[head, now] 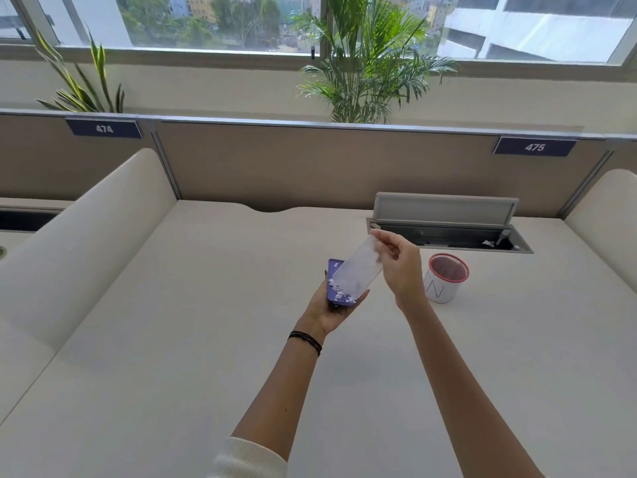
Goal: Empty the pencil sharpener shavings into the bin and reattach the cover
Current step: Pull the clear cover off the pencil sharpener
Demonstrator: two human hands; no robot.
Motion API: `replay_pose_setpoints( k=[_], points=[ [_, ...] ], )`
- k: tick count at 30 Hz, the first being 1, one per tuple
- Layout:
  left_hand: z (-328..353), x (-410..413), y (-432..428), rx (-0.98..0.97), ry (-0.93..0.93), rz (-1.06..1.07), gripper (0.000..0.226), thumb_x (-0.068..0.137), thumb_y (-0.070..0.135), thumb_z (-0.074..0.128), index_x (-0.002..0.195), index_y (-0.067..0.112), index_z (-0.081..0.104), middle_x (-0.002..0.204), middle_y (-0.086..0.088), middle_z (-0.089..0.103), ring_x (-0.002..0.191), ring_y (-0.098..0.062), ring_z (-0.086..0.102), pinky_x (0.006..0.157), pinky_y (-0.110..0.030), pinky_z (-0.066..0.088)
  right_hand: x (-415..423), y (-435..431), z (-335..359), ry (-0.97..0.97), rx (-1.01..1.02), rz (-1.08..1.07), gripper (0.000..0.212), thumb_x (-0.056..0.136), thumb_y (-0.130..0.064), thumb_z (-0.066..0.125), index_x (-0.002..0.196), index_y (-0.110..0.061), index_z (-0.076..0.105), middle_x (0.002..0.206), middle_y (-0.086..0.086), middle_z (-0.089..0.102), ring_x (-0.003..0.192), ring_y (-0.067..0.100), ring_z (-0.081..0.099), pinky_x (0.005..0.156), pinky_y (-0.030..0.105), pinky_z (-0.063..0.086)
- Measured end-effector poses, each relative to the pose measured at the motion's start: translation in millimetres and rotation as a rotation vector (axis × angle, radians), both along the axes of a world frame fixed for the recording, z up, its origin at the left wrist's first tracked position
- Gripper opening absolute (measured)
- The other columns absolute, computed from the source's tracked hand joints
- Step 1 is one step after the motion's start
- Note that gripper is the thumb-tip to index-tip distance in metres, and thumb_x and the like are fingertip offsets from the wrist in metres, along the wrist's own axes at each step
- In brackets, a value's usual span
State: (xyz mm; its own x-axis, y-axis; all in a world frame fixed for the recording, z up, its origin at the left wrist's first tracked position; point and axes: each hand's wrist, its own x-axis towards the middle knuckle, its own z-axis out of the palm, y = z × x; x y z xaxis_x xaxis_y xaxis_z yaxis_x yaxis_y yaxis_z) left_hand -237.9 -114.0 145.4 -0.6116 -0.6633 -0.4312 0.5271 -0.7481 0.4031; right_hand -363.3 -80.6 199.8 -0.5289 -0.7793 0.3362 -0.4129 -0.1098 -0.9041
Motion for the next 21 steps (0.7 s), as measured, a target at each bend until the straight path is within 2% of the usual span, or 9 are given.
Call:
replay_pose_setpoints(
  k=[3, 7, 9, 13, 17, 21],
  points=[
    [-6.1, 6.6, 0.0, -0.007, -0.002, 0.014, 0.038, 0.103, 0.031, 0.031, 0.101, 0.009, 0.062, 0.083, -0.011, 0.076, 0.07, -0.025, 0.073, 0.066, -0.038, 0.06, 5.4, 12.1, -4.3, 0.104, -0.065, 0.007, 0.026, 0.092, 0.0, 0.051, 0.116, 0.0, 0.061, 0.11, 0.011, 0.064, 0.096, 0.016, 0.058, 0.075, 0.003, 0.047],
    [-8.3, 13.8, 8.9, 0.02, 0.007, 0.019, 0.037, 0.102, 0.03, 0.032, 0.1, 0.009, 0.062, 0.079, -0.013, 0.076, 0.07, -0.028, 0.072, 0.058, -0.038, 0.061, 8.1, 17.0, -9.6, 0.11, -0.103, -0.036, 0.027, 0.091, -0.001, 0.052, 0.117, 0.001, 0.059, 0.11, 0.016, 0.064, 0.092, 0.017, 0.058, 0.071, 0.003, 0.048],
    [-8.5, 13.9, 14.5, 0.02, -0.019, 0.014, 0.035, 0.102, 0.029, 0.034, 0.099, 0.009, 0.061, 0.073, -0.012, 0.074, 0.07, -0.026, 0.066, 0.057, -0.037, 0.061, 9.2, 18.1, -11.9, 0.104, -0.127, -0.042, 0.028, 0.091, -0.003, 0.053, 0.118, 0.0, 0.059, 0.108, 0.016, 0.063, 0.092, 0.02, 0.06, 0.071, 0.006, 0.05],
    [-10.3, 9.7, 21.2, 0.047, -0.022, 0.011, 0.038, 0.101, 0.032, 0.035, 0.095, 0.005, 0.061, 0.066, -0.014, 0.069, 0.052, -0.023, 0.065, 0.054, -0.039, 0.06, 11.0, 19.1, -15.8, 0.073, -0.182, -0.08, 0.027, 0.091, -0.005, 0.055, 0.118, -0.001, 0.06, 0.106, 0.011, 0.062, 0.089, 0.016, 0.06, 0.069, 0.008, 0.052],
    [-8.0, 3.9, 24.8, 0.039, -0.05, 0.001, 0.037, 0.1, 0.033, 0.036, 0.097, 0.005, 0.06, 0.086, -0.015, 0.058, 0.073, -0.023, 0.056, 0.054, -0.038, 0.06, 9.6, 13.3, -27.4, -0.105, -0.088, -0.15, 0.026, 0.09, -0.008, 0.057, 0.116, -0.004, 0.061, 0.112, 0.011, 0.065, 0.087, 0.018, 0.063, 0.065, 0.005, 0.051],
    [-7.3, 0.7, 25.8, 0.03, -0.062, -0.013, 0.035, 0.1, 0.033, 0.038, 0.098, 0.006, 0.061, 0.086, -0.015, 0.058, 0.072, -0.023, 0.058, 0.055, -0.038, 0.061, 3.9, 12.5, -32.7, -0.111, -0.071, -0.21, 0.026, 0.09, -0.01, 0.058, 0.116, -0.005, 0.062, 0.112, 0.011, 0.066, 0.084, 0.014, 0.063, 0.065, 0.004, 0.051]
  ],
)
